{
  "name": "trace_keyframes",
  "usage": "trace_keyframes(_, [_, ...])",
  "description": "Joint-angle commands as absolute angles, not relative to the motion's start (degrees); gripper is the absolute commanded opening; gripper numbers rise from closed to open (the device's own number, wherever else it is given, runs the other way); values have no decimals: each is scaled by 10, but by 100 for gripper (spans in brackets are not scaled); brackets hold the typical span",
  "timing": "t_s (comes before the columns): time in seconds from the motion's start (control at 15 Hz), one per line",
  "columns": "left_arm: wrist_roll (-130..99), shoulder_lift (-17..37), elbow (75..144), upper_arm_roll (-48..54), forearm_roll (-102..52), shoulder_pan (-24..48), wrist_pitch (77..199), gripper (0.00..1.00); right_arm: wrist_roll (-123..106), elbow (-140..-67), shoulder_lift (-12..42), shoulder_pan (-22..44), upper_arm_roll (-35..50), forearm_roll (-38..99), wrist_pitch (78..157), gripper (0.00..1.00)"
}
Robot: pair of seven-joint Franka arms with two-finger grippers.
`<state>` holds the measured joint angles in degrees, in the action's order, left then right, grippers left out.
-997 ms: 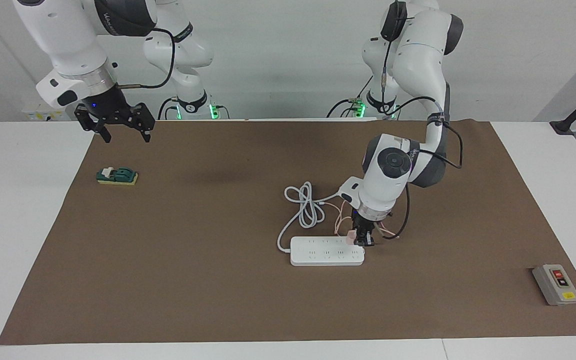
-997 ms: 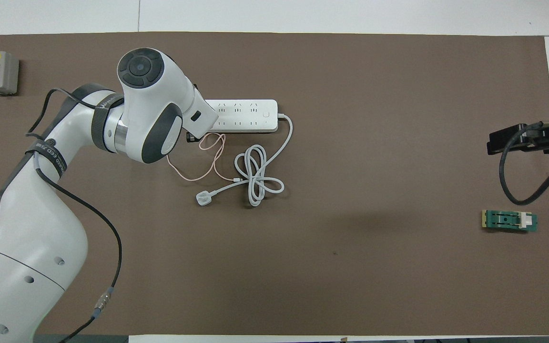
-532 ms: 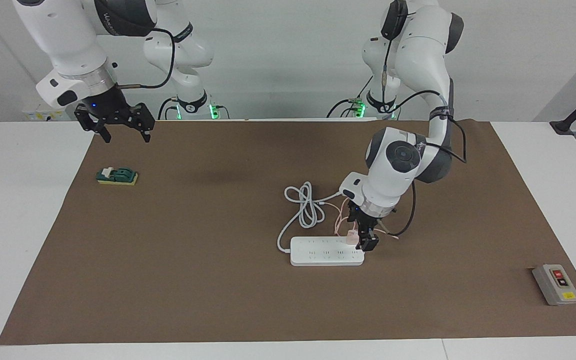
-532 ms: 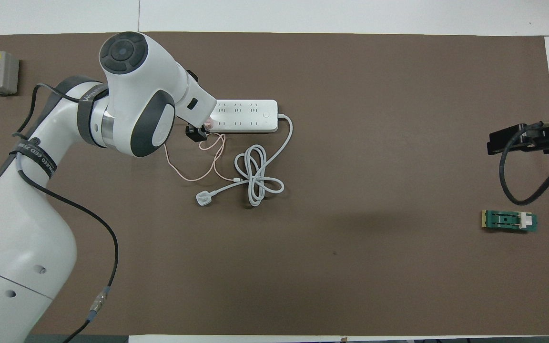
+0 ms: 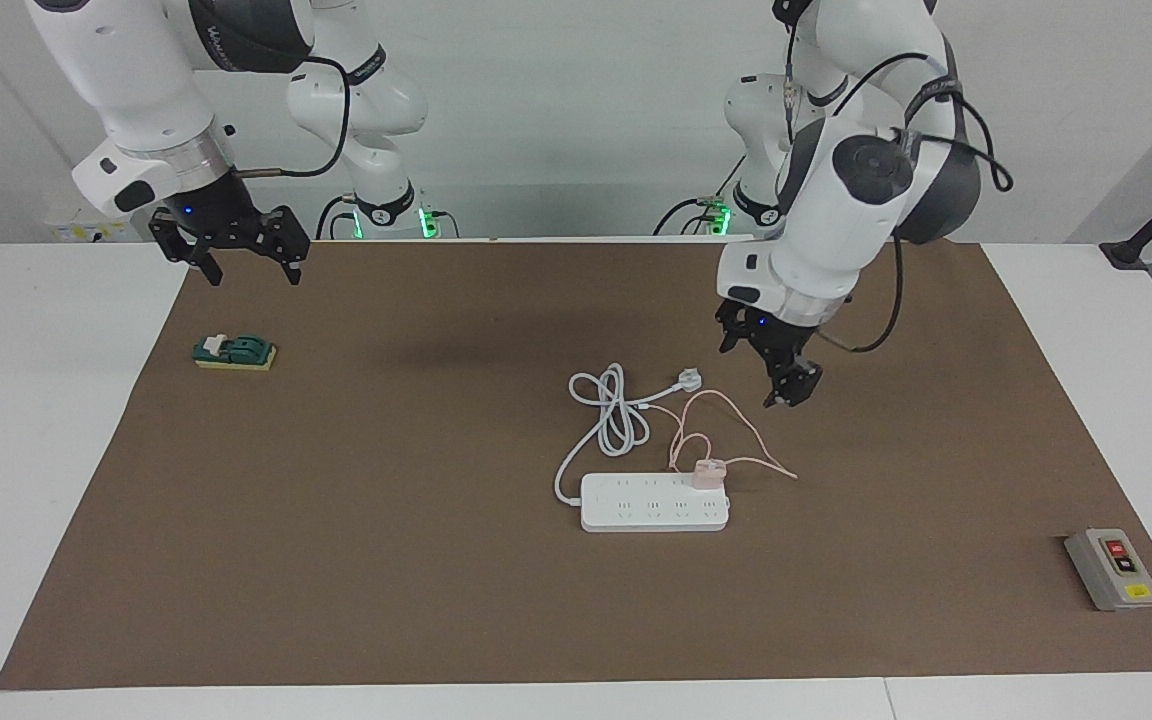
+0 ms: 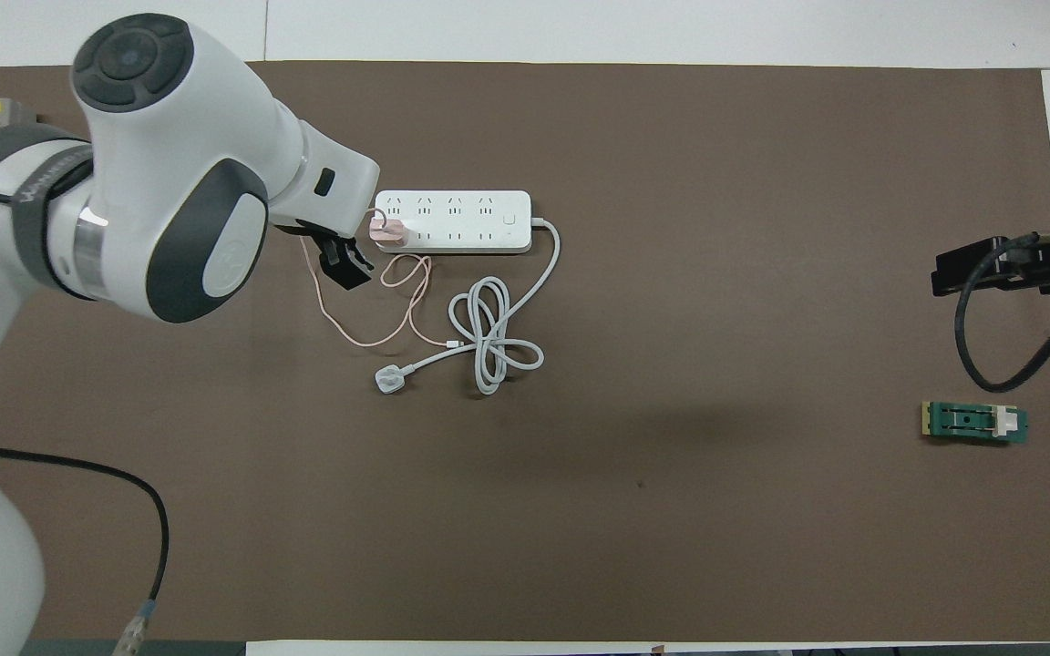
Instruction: Plug charger into power strip
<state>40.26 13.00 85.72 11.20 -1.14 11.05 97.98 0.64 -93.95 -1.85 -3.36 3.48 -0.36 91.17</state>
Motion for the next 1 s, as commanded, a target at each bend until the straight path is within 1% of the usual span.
trace_keyframes(0.0, [368, 55, 875, 113, -19, 77, 920, 100, 11, -948, -28, -42, 40, 6, 915, 100])
trace_keyframes(0.27, [287, 6, 874, 112, -21, 17, 839, 100, 11, -948, -28, -42, 40, 6, 915, 100])
trace_keyframes(0.47, [162, -11, 875, 112, -14, -26, 799, 100, 11, -949, -28, -42, 40, 6, 915, 100])
trace_keyframes(0.6, [103, -21, 877, 112, -13, -36, 802, 100, 11, -949, -28, -42, 40, 6, 915, 100])
trace_keyframes(0.8, [98, -29, 882, 114, -13, -31, 799, 100, 11, -949, -28, -42, 40, 6, 915, 100])
trace_keyframes(0.93, [94, -53, 918, 113, -13, -35, 784, 100, 12, -949, -28, -41, 40, 6, 915, 100])
